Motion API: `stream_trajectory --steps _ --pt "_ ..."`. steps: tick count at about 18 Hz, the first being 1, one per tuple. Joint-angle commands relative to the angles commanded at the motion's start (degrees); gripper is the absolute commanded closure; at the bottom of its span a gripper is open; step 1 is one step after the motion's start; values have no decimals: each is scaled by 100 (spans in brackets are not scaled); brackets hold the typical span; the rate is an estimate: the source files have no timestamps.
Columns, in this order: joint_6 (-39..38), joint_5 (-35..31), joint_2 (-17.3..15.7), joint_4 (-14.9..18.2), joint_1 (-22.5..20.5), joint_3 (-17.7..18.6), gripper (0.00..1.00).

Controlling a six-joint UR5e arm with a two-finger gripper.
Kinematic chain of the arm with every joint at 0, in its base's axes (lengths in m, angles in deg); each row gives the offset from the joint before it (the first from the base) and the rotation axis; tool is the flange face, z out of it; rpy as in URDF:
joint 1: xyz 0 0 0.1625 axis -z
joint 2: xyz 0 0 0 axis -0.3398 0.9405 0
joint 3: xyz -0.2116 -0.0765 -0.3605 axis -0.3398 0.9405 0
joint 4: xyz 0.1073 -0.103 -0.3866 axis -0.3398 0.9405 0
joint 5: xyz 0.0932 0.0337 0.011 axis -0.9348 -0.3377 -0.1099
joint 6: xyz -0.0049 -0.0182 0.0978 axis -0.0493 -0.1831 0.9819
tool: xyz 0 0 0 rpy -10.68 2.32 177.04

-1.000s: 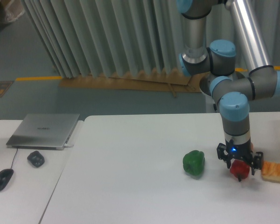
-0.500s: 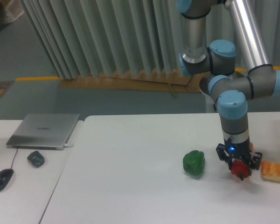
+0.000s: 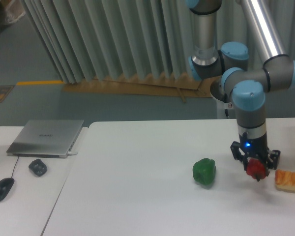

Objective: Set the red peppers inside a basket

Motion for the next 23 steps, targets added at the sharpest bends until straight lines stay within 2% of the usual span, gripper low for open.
stream_trajectory --steps 4,10,12,16,18,21,23 --pt "2030 0 -141 606 -1098 -342 57" --pt "4439 -9 -124 661 -2347 -370 57" --pt "5029 -35 -115 652 -2550 -317 57" --pt "6689 -35 -80 564 -3191 -229 56" --pt "7148 -26 25 538 -3333 -246 55" --pt "7238 -26 157 503 -3342 -272 54" --pt "7519 -9 307 362 -3377 -273 47"
